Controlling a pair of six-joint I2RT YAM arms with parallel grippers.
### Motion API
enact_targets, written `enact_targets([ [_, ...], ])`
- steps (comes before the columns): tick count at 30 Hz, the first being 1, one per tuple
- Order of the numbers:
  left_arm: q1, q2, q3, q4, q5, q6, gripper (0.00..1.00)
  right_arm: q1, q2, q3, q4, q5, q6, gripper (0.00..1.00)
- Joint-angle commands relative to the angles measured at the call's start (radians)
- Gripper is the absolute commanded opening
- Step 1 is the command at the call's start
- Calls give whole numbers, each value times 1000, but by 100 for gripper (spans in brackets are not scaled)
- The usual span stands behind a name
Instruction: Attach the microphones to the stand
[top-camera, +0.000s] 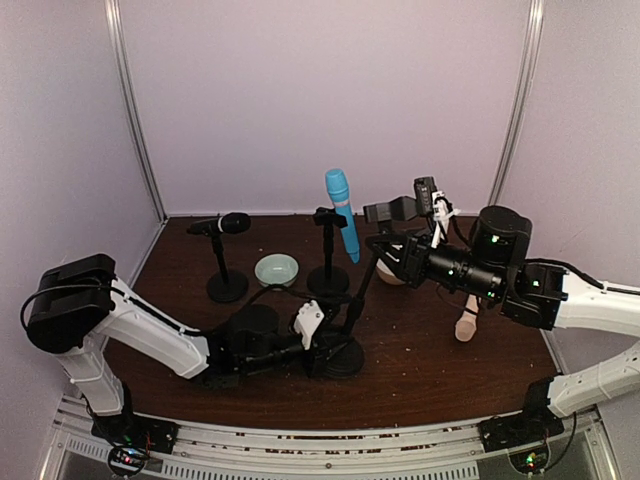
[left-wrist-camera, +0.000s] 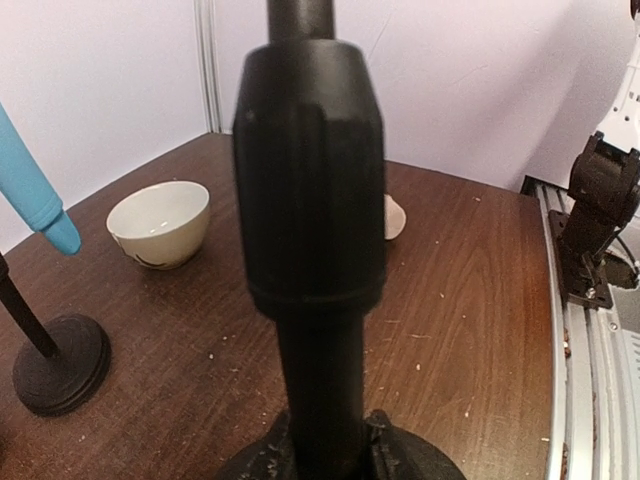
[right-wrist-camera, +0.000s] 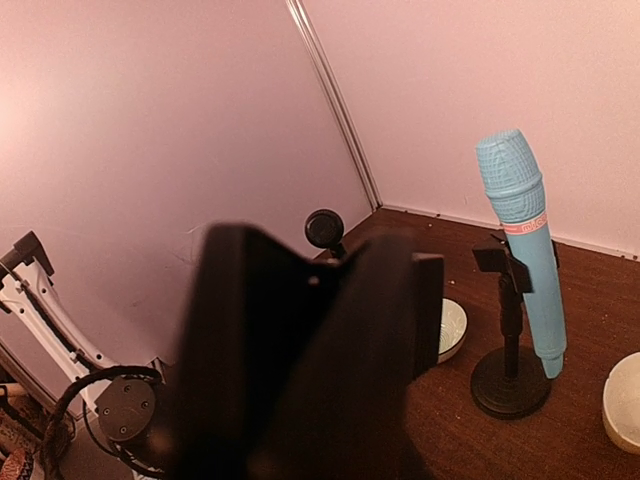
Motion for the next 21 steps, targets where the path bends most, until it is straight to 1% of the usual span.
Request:
enact_targets([
  [1,-4,10,39,57,-11,7,28,5,-37,29,72,-2,39,1],
  [2,-4,10,40,56,-17,7,32,5,-38,26,72,-2,40,1],
  [3,-4,10,42,53,-19,7,32,5,-39,26,72,-2,41,1],
  [7,-4,13,57,30,-8,10,26,7,-49,18,69,0,41,1],
  [13,-4,16,68,20,17,-7,14,5,-73,7,60,10,30,1],
  [14,-4,13,68,21,20,-11,11,6,-77,4,57,11,25,3],
  [15,-4,8,68,20,23,-17,8,6,-83,1,51,13,15,8],
  [18,-4,-21,73,-8,23,-41,0,6,-110,-22,18,35,2,37],
  [21,-4,-53,91,-71,4,-92,0,6,-153,-61,-18,35,-5,56],
])
